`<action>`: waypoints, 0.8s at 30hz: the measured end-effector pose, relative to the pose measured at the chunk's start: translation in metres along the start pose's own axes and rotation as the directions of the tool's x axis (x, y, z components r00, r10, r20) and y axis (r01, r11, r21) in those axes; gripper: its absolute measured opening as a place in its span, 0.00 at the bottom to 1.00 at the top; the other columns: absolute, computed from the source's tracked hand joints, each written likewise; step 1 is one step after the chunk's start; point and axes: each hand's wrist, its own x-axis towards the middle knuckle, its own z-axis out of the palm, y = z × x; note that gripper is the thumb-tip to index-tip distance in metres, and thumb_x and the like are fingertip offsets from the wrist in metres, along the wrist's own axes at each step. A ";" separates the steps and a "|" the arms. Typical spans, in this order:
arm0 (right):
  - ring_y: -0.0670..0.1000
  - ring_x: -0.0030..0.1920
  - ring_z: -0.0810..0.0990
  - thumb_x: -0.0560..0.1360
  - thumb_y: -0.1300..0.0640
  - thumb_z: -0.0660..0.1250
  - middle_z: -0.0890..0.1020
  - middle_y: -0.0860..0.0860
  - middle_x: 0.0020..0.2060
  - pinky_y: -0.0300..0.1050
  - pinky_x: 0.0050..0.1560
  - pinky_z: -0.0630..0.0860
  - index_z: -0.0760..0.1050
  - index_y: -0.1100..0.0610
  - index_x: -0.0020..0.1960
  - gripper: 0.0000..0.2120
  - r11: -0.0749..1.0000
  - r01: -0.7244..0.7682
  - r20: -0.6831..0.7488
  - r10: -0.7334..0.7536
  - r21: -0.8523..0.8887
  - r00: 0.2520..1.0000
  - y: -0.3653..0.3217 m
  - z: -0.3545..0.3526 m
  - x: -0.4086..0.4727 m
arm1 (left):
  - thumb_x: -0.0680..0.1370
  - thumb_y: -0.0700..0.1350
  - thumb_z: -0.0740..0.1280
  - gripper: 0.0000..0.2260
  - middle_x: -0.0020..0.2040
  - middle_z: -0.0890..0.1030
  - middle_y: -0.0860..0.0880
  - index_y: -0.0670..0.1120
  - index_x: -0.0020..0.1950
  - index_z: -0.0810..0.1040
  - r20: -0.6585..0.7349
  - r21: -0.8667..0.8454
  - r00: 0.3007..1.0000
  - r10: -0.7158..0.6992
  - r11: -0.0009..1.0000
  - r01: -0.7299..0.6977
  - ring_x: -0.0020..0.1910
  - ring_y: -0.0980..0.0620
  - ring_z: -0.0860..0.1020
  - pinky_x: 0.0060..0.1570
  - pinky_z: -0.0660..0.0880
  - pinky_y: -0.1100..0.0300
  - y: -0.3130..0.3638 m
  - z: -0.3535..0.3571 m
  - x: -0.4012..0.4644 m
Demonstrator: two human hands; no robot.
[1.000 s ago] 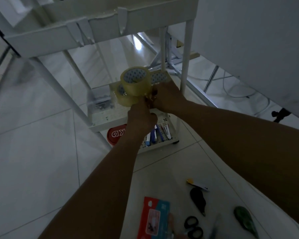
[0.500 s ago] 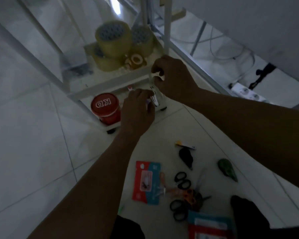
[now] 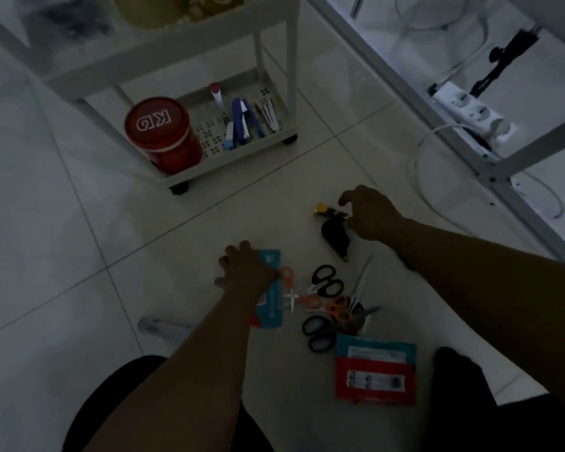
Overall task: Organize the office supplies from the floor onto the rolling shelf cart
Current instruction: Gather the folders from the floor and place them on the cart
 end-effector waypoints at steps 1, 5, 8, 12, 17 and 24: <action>0.61 0.60 0.74 0.75 0.62 0.66 0.71 0.61 0.63 0.47 0.56 0.72 0.70 0.58 0.67 0.21 1.000 0.009 0.006 -0.009 0.010 1.000 0.003 0.009 0.002 | 0.66 0.52 0.75 0.42 0.72 0.57 0.44 0.48 0.75 0.57 -0.028 -0.004 1.000 0.000 1.000 0.000 0.72 0.40 0.56 0.66 0.61 0.37 -0.008 0.008 -0.003; 0.62 0.58 0.75 0.74 0.63 0.66 0.73 0.62 0.60 0.49 0.52 0.73 0.68 0.60 0.67 0.21 0.999 0.041 0.023 -0.041 0.031 0.999 0.005 0.035 0.005 | 0.63 0.54 0.78 0.48 0.75 0.53 0.44 0.51 0.75 0.54 -0.120 0.113 0.988 0.099 0.990 -0.086 0.73 0.40 0.54 0.68 0.61 0.42 -0.036 0.026 -0.005; 0.64 0.58 0.73 0.73 0.63 0.66 0.71 0.63 0.60 0.54 0.53 0.74 0.68 0.60 0.66 0.23 0.998 0.019 -0.070 -0.015 0.054 0.997 0.007 0.044 -0.003 | 0.63 0.53 0.79 0.52 0.77 0.49 0.41 0.51 0.77 0.50 -0.157 0.093 0.984 0.080 0.994 -0.065 0.75 0.39 0.52 0.70 0.58 0.43 -0.044 0.027 -0.005; 0.64 0.61 0.69 0.70 0.62 0.67 0.68 0.62 0.61 0.60 0.55 0.73 0.66 0.62 0.64 0.24 0.979 -0.201 -0.118 0.203 0.027 0.972 0.013 0.060 -0.036 | 0.62 0.48 0.80 0.58 0.74 0.54 0.38 0.48 0.78 0.42 -0.192 -0.006 0.981 -0.037 0.999 0.037 0.72 0.38 0.56 0.67 0.62 0.43 -0.042 0.027 -0.012; 0.59 0.46 0.79 0.72 0.57 0.63 0.75 0.55 0.37 0.45 0.37 0.68 0.71 0.58 0.41 0.05 0.987 -0.161 -0.063 0.159 -0.026 0.985 0.023 0.090 -0.095 | 0.60 0.37 0.80 0.61 0.68 0.62 0.36 0.48 0.78 0.39 -0.215 -0.095 0.964 -0.157 0.986 0.140 0.67 0.36 0.65 0.62 0.68 0.45 -0.037 0.022 -0.012; 0.51 0.42 0.79 0.61 0.32 0.61 0.82 0.48 0.43 0.48 0.42 0.76 0.72 0.50 0.50 0.27 0.847 0.370 0.125 -0.349 -0.383 0.929 0.044 0.106 -0.140 | 0.69 0.33 0.70 0.42 0.60 0.78 0.38 0.46 0.77 0.52 -0.150 -0.333 0.981 -0.123 0.941 0.067 0.56 0.40 0.78 0.52 0.74 0.52 -0.040 0.026 -0.013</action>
